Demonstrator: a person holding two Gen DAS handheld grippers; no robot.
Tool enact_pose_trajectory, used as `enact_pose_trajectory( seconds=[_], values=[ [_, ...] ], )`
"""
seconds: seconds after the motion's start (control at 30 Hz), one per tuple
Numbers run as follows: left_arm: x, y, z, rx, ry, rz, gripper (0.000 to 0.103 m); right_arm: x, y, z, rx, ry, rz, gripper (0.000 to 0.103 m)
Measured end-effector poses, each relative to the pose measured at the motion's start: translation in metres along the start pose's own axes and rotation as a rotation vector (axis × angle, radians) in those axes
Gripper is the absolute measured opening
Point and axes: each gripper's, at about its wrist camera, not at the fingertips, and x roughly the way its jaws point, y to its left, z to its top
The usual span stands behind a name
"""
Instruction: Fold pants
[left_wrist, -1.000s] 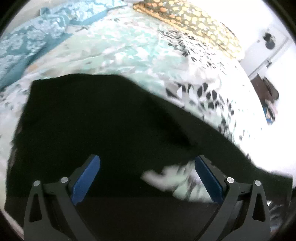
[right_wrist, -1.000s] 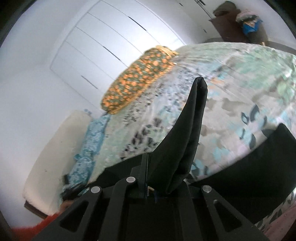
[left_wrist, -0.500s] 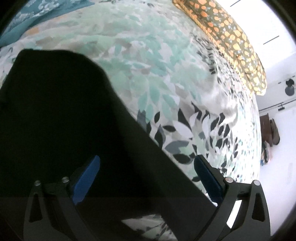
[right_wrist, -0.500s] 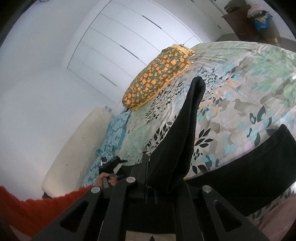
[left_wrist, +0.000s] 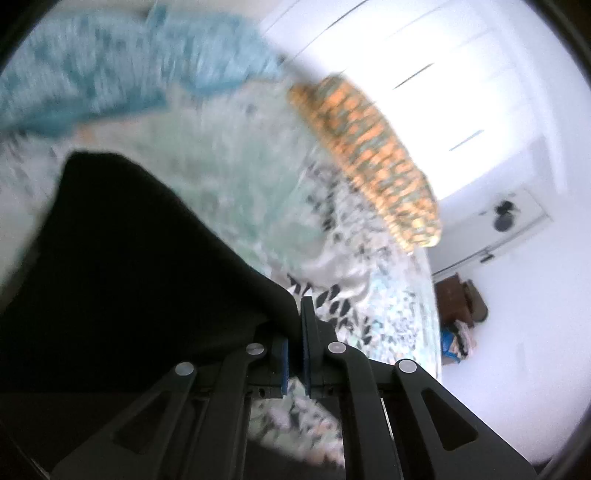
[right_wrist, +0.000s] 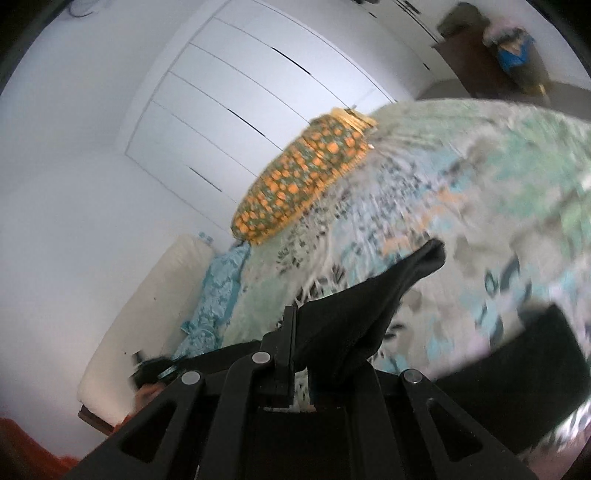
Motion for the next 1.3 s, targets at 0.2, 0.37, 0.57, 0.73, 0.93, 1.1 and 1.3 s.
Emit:
enact_pose_trajectory(
  seconds=[0.2, 0.37, 0.57, 0.73, 0.93, 1.1, 1.3],
  values=[
    [-0.032, 0.08, -0.127, 0.045, 0.212, 0.226, 0.005, 0.052, -0.069, -0.053, 0.123, 0.362, -0.361, 0.005],
    [0.004, 0.14, -0.183, -0.122, 0.327, 0.307, 0.004, 0.063, -0.106, -0.091, 0.128, 0.475, -0.523, 0.005],
    [0.01, 0.11, -0.184, -0.025, 0.354, 0.272, 0.004, 0.048, -0.101, -0.078, 0.049, 0.447, -0.561, 0.005],
    [0.011, 0.105, -0.206, 0.016, 0.428, 0.267, 0.004, 0.036, -0.135, -0.077, 0.207, 0.513, -0.569, 0.007],
    [0.011, 0.108, -0.208, 0.001, 0.442, 0.251, 0.004, 0.024, -0.142, -0.066, 0.242, 0.465, -0.476, 0.069],
    [0.013, 0.107, -0.209, 0.013, 0.444, 0.257, 0.004, 0.018, -0.15, -0.049, 0.291, 0.391, -0.409, 0.084],
    [0.014, 0.104, -0.21, 0.032, 0.444, 0.268, 0.004, 0.043, -0.159, -0.044, 0.227, 0.544, -0.442, 0.011]
  ],
)
